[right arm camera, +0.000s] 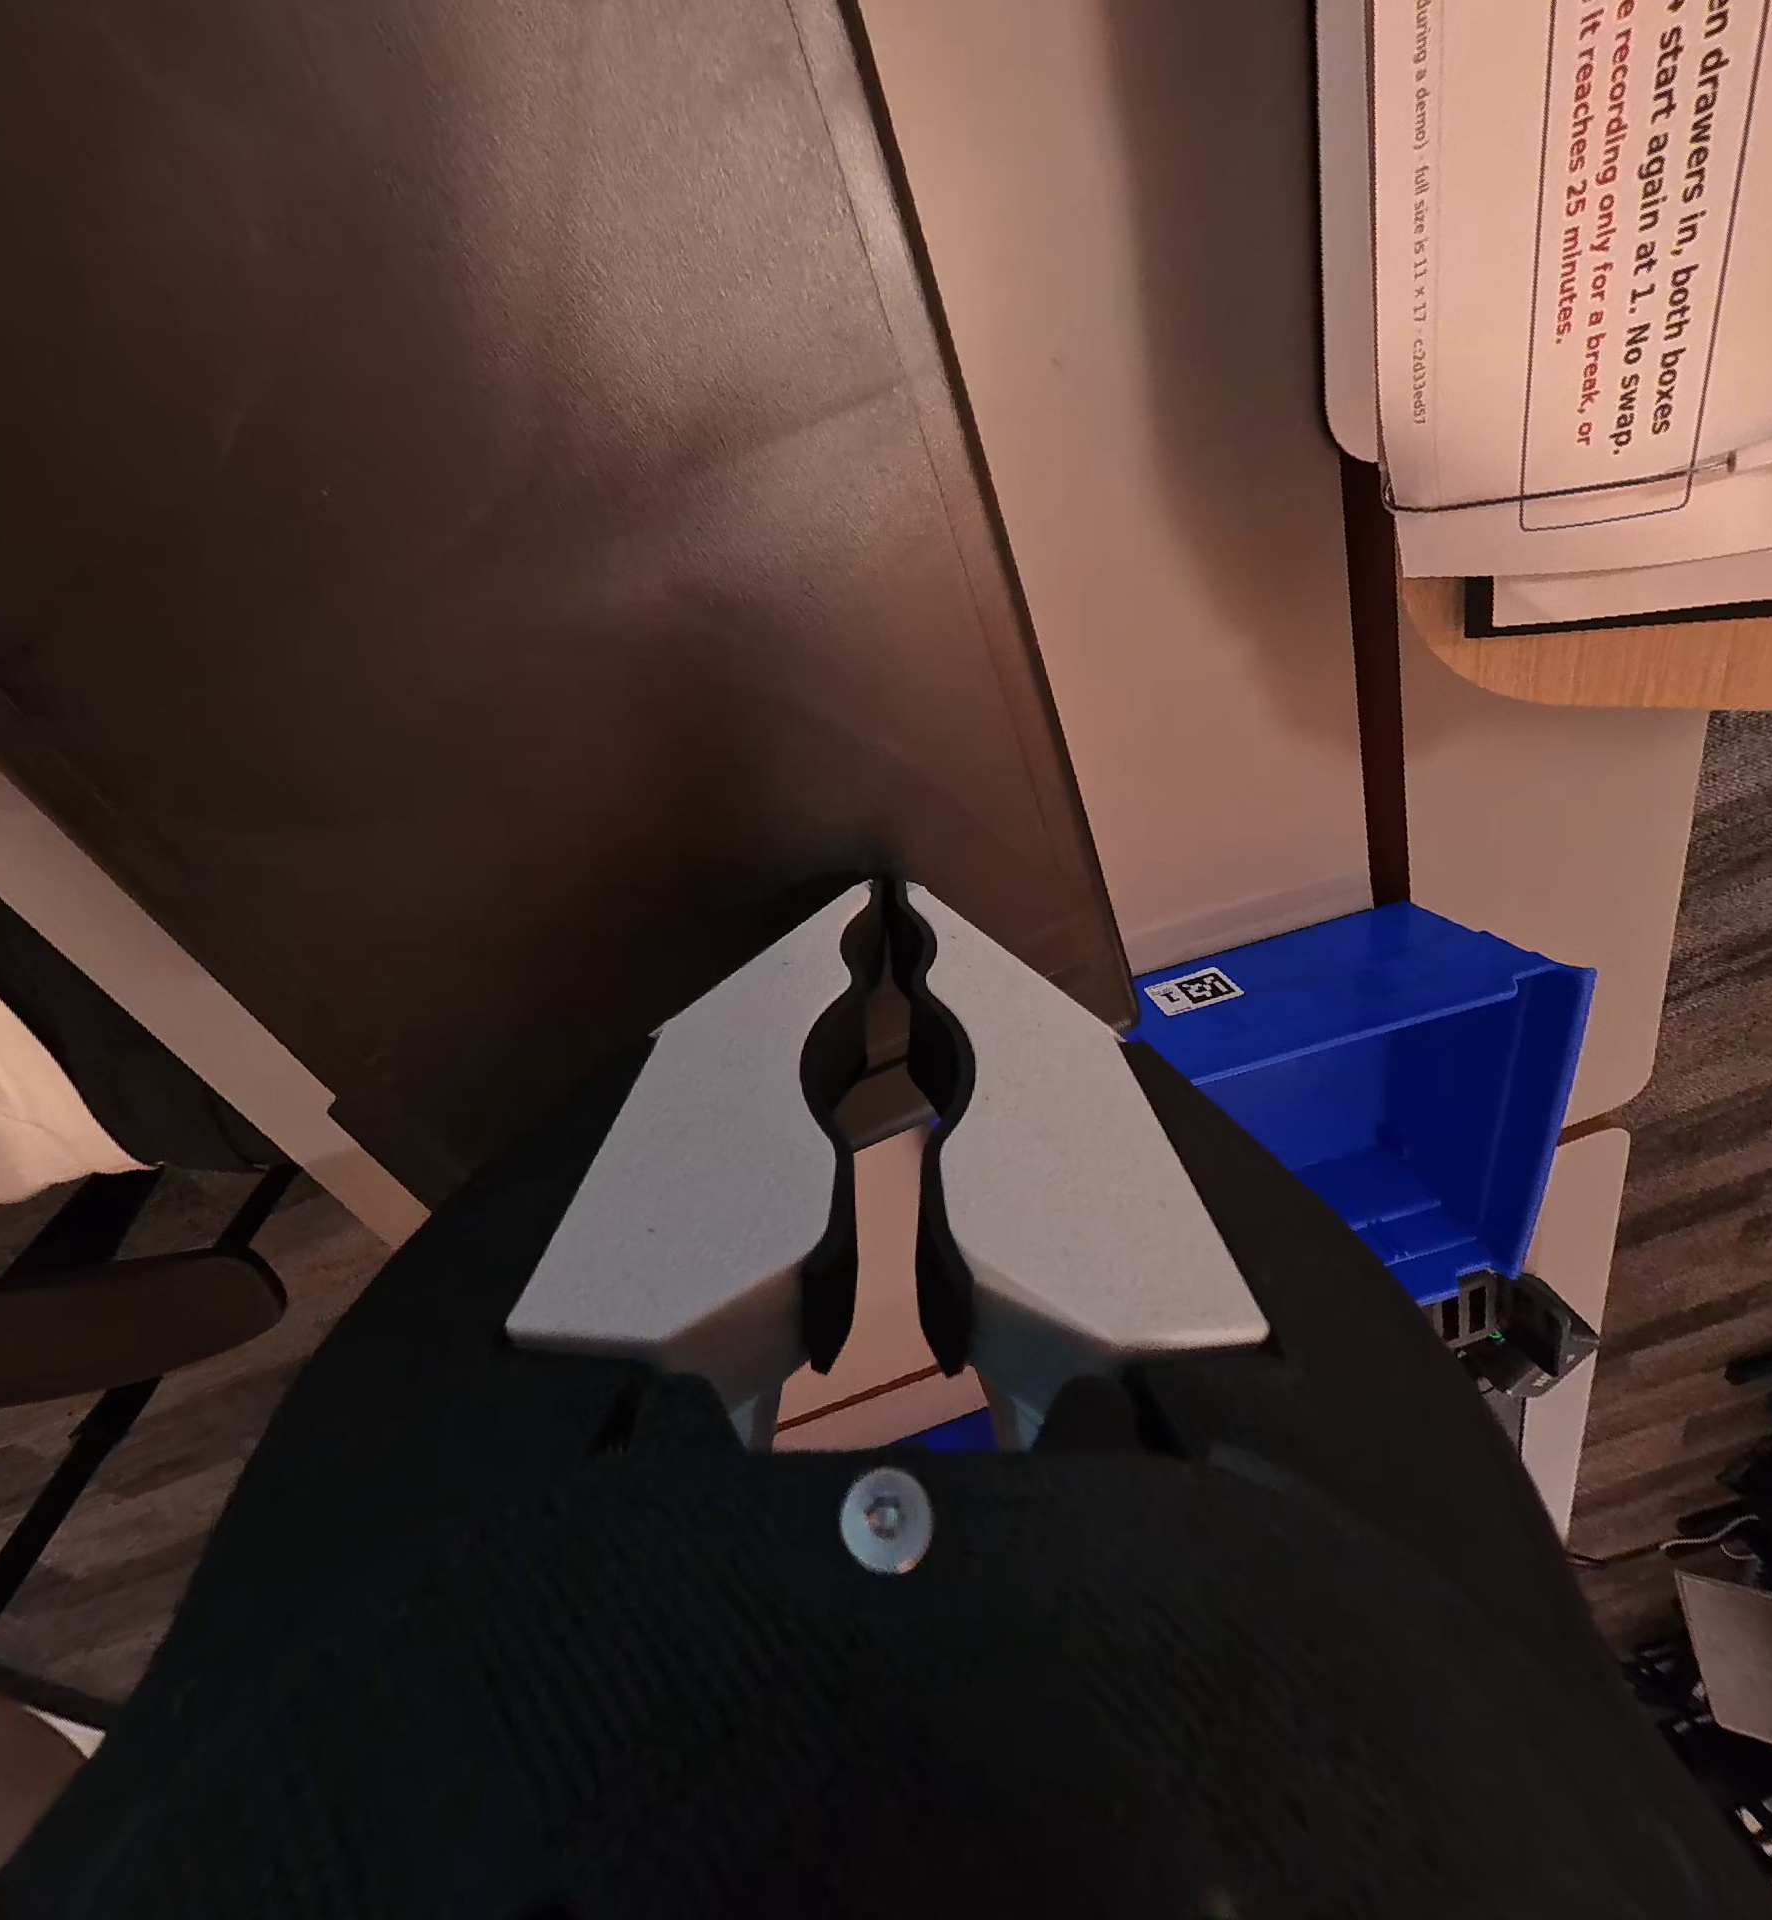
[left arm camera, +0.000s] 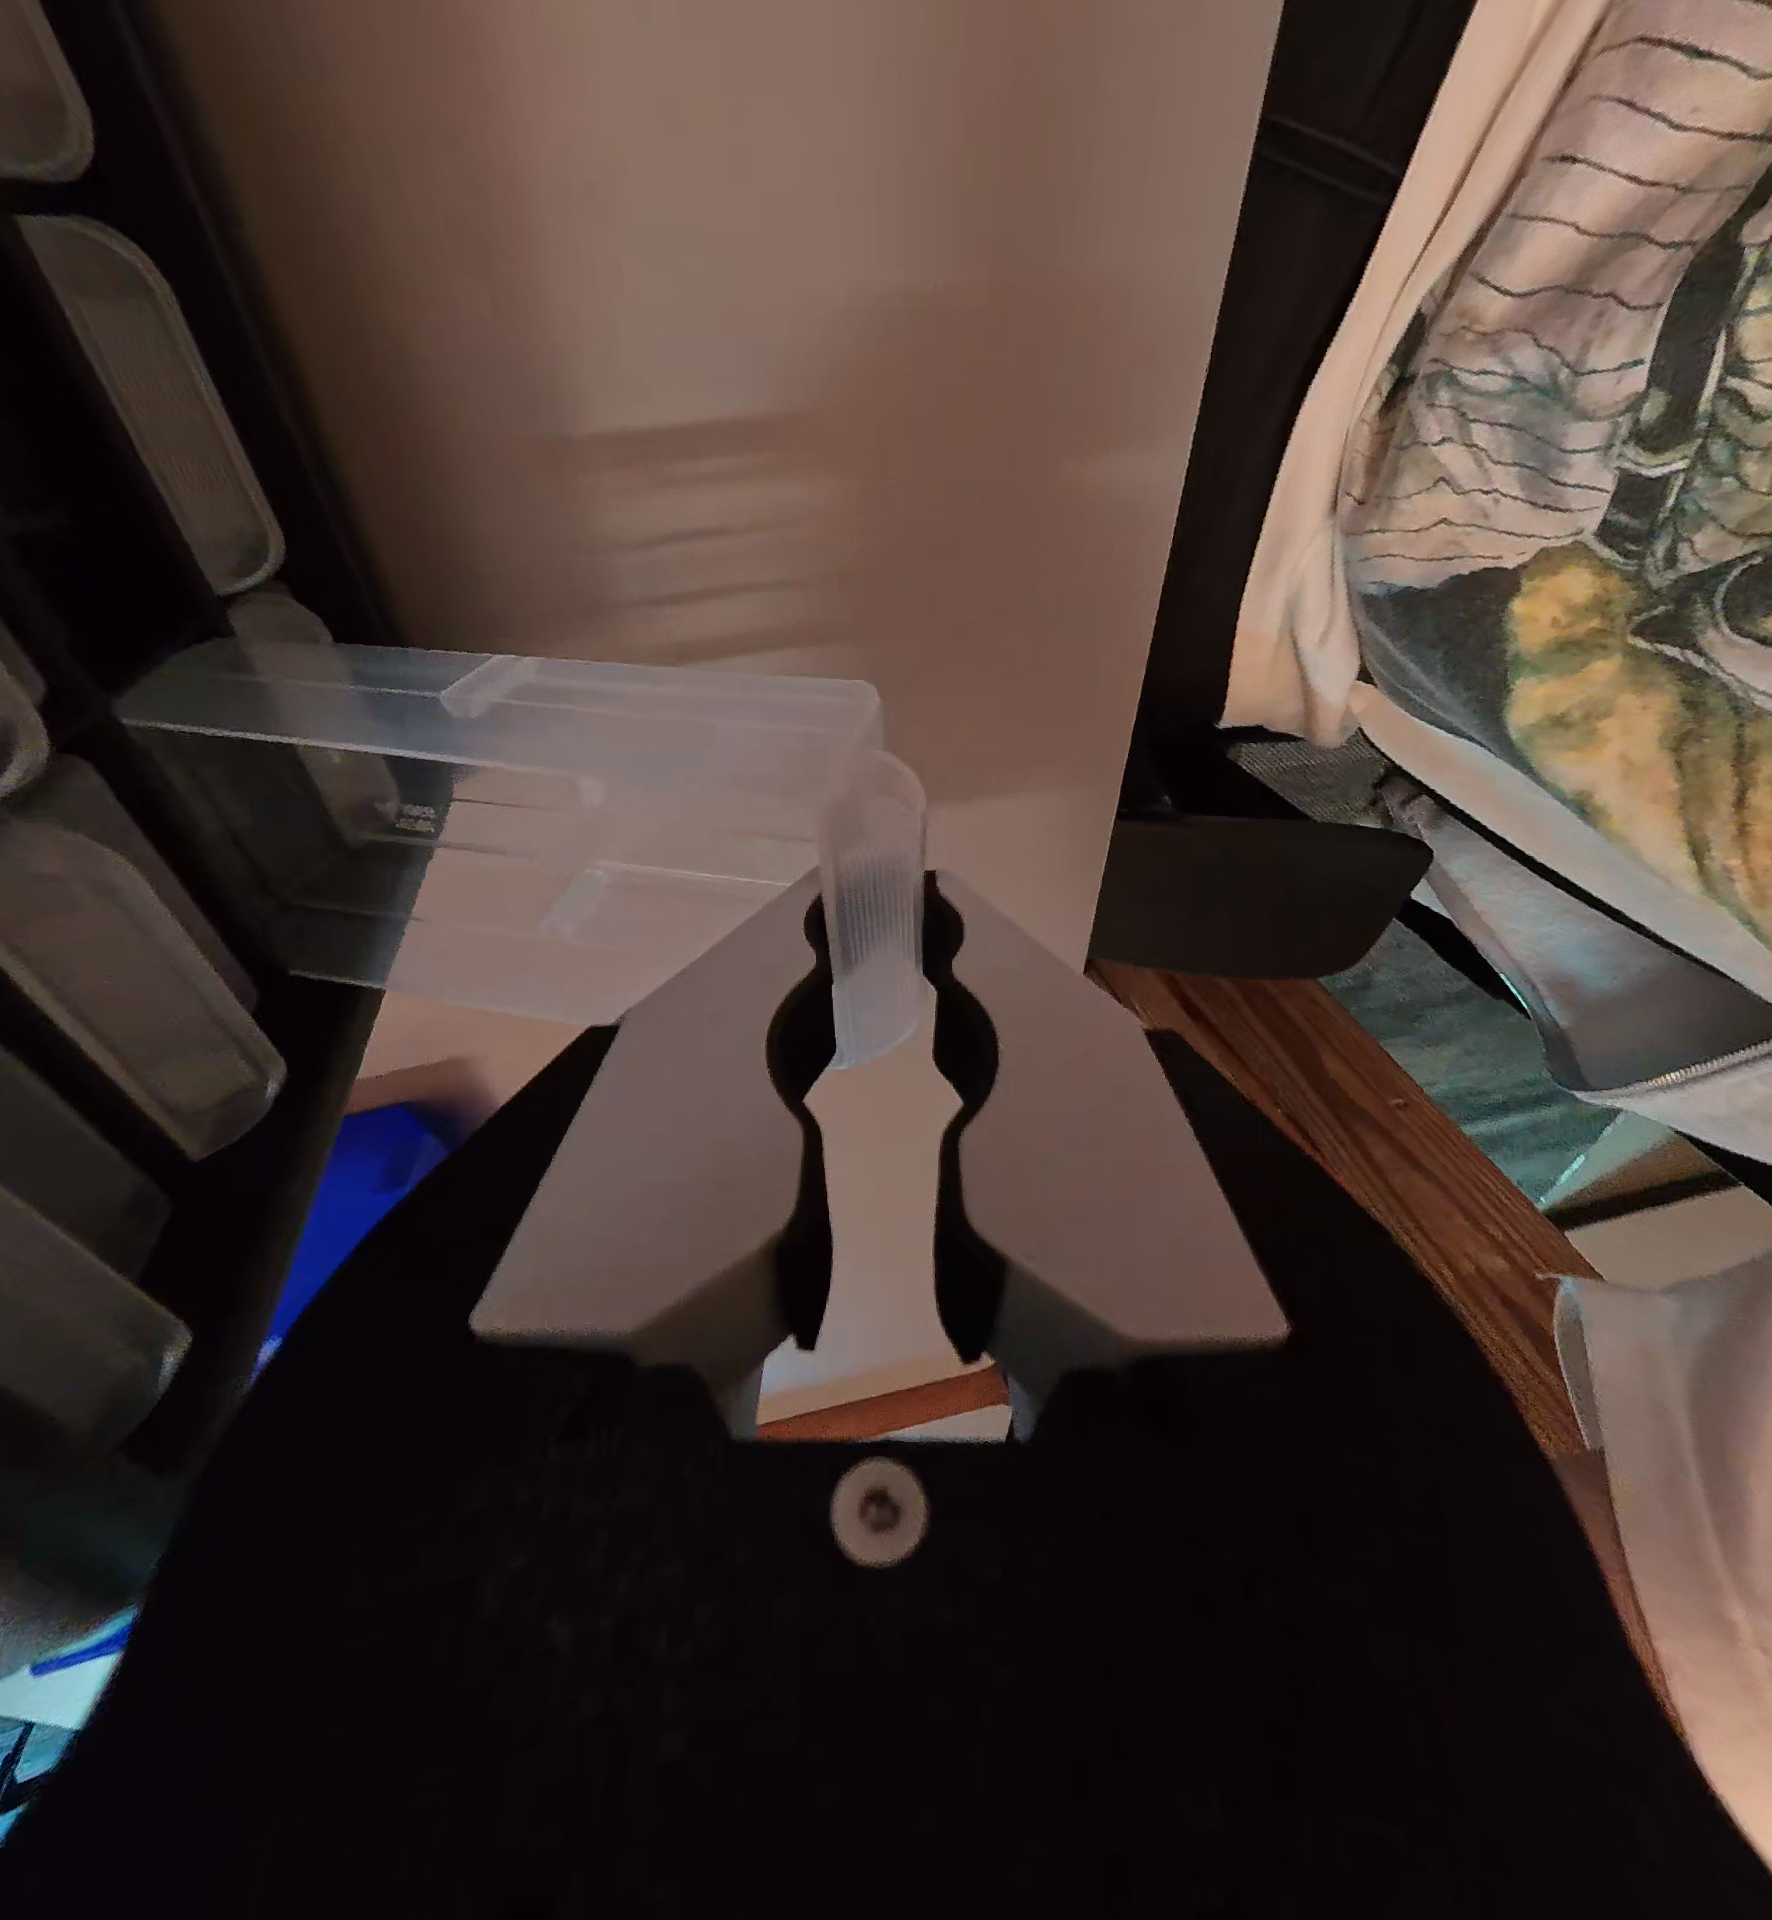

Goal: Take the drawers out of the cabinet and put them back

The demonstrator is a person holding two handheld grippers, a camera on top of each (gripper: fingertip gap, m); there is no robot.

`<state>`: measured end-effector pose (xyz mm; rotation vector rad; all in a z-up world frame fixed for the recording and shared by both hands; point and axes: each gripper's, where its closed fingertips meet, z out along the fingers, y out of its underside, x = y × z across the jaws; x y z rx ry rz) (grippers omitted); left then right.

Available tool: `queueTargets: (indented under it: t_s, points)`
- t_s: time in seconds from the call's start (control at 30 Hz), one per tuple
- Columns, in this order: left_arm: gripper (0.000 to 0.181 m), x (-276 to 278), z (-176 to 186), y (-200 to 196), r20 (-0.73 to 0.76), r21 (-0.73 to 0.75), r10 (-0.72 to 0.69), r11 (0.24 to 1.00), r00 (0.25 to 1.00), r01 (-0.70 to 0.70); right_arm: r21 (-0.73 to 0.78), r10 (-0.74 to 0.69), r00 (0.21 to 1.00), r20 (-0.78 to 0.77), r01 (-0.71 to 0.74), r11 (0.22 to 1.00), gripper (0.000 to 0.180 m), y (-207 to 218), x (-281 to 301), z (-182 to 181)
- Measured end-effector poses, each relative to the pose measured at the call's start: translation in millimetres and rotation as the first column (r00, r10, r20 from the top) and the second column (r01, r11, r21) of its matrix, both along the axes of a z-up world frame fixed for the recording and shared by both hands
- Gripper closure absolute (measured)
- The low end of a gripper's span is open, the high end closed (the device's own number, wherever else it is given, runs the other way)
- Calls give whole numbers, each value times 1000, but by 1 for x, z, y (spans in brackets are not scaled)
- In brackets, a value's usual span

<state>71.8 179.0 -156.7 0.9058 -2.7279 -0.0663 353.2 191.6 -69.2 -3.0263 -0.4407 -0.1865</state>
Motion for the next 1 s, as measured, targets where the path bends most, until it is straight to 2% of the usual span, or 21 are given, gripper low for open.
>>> queueTargets:
  t_s: [0.3, 0.6, 0.77, 1.0]
  points:
    - [170, -7, -22, 2, 99, 107, -9, 994, 995, -1, -24, 10, 1000, 28, -9, 1000, 180, 0, 0, 0]
    - [171, -4, -28, -3, 163, 49, 35, 998, 986, -44, -47, 22, 998, 58, -19, 999, 180, 0, 0, 0]
    - [170, -3, -41, 8, 223, 172, -10, 985, 975, -29, -42, 21, 999, 36, -19, 999, 180, 0, 0, 0]
    - [170, 0, -41, 5, 232, 135, 16, 990, 973, -48, -26, 20, 1000, 23, -19, 999, 180, 0, 0, 0]
